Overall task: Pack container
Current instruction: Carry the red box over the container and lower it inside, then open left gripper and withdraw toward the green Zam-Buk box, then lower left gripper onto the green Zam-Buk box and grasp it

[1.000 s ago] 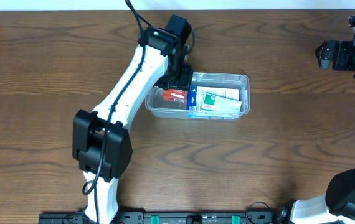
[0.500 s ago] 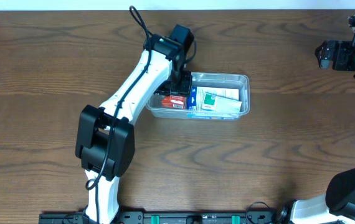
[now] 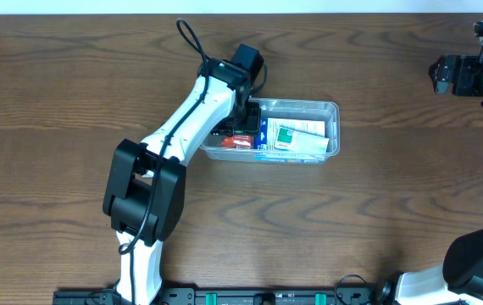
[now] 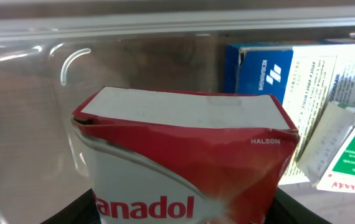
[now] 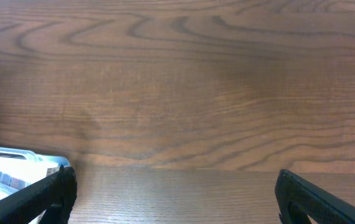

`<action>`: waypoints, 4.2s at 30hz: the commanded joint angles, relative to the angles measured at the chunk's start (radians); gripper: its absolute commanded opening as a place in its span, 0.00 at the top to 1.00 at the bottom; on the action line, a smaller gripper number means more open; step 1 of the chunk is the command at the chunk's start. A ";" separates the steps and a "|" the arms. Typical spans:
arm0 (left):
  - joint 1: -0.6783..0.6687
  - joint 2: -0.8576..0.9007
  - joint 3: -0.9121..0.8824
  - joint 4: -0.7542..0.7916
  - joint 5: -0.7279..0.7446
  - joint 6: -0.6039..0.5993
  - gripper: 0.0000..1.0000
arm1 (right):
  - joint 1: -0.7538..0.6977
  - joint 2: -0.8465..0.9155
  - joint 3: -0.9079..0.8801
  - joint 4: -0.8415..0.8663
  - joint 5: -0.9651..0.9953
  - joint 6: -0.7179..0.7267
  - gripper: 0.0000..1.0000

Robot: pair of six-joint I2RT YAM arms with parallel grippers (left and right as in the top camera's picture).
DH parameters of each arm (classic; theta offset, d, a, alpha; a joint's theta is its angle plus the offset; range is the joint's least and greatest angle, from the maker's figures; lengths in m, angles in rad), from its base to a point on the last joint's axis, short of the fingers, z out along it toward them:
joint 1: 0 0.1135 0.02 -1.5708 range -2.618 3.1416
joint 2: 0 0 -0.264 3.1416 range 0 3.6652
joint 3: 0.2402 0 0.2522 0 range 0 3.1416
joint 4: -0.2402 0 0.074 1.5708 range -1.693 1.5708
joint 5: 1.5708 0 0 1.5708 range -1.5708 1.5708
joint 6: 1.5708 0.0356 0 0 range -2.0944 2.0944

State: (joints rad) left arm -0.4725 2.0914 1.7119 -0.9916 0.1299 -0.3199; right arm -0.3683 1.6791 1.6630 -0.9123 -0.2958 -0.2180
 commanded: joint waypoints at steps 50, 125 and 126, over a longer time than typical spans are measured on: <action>-0.003 0.089 -0.053 0.103 -0.006 -0.060 0.22 | -0.005 -0.002 0.009 -0.001 -0.007 0.012 0.01; 0.405 -0.180 -0.380 0.129 -0.059 0.406 0.06 | -0.005 -0.002 0.009 -0.001 -0.007 0.012 0.01; 0.405 -0.175 -0.380 0.130 -0.059 0.405 0.06 | -0.005 -0.002 0.009 -0.001 -0.007 0.012 0.01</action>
State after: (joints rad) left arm -0.0711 1.8950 1.3392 -0.8585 0.0715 0.0757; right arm -0.3683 1.6791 1.6630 -0.9127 -0.2958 -0.2176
